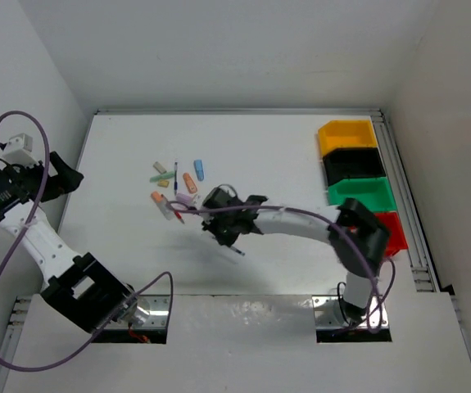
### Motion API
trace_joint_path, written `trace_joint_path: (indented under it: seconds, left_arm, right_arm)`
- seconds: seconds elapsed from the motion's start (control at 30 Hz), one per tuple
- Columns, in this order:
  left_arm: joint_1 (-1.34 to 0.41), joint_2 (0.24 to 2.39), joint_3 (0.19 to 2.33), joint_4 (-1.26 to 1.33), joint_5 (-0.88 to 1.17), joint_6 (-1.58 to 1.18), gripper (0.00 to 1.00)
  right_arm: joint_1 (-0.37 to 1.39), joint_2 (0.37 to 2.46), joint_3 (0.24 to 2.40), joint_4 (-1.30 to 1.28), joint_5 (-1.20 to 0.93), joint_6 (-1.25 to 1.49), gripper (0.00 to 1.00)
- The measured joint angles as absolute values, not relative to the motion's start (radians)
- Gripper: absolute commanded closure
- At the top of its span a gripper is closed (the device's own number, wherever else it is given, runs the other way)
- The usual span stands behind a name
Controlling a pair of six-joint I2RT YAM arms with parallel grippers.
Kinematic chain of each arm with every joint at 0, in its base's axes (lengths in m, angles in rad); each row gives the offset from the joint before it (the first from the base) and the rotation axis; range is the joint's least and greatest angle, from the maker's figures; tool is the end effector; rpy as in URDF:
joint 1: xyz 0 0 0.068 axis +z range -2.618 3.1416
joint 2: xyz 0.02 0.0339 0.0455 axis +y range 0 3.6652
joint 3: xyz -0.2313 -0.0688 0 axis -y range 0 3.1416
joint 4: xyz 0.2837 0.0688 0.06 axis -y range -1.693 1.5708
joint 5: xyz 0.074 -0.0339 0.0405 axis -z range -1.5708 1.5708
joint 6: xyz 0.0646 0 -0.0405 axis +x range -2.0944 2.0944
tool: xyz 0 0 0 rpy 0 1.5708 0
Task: Sort the stationery into containers
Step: Pick up the pen from the center of the board, then place the pen in the storage box.
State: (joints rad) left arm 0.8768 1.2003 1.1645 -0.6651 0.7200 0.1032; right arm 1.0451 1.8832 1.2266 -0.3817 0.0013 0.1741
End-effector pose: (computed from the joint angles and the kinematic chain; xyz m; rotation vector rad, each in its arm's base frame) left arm 0.2346 0.2153 0.2999 -0.4422 2.0379 -0.2330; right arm 0.2122 0.3657 0.0885 -1.1276 2.4244 0.4161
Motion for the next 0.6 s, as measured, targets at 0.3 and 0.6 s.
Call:
trace_joint_path:
  seconds: [0.3,0.6]
  left_arm:
    - [0.855,1.067,1.134,-0.665,0.970,0.192,0.09]
    - [0.636,1.070,1.134,-0.718,0.933,0.264,0.00]
  right_arm:
    - [0.646,1.343,1.181,-0.655,-0.229,-0.181,1.00]
    - [0.054,1.111,0.933,-0.922,-0.386,-0.790,1.00]
